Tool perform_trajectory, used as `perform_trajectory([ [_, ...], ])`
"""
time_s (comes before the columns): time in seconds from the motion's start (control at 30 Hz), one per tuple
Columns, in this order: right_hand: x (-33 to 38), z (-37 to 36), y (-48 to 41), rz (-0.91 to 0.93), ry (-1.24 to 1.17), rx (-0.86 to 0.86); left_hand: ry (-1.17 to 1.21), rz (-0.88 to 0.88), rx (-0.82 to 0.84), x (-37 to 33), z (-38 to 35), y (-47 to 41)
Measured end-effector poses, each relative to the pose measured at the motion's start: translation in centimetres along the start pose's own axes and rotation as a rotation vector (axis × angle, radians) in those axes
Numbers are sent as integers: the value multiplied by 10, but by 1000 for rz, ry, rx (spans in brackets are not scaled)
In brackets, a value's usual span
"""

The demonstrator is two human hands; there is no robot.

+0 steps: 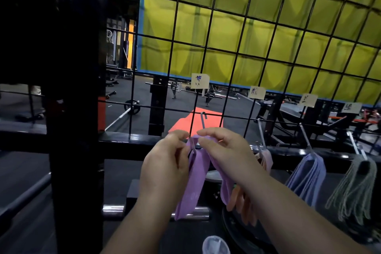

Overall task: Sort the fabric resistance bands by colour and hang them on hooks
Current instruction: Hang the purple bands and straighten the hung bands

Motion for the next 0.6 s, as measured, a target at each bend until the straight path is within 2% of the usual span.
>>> perform_trajectory([
  [0.27,-5,1,14,-29,127,10,138,80,141,3,-9,6],
  [0.4,-12,2,16,-56,104,-7,336,129,185,8,-13,7],
  [0.6,-20,1,27,-76,-10,13,238,-2,202,6,-16,5],
])
Point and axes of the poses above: each hand's wrist, its own y-axis away from the middle knuckle, its own z-axis out of the back of the hand, x = y × z, the point moved 6 cm from there along -y, towards the middle knuckle, and after that the axes turned 14 degrees about x, right-handed, at the moved point
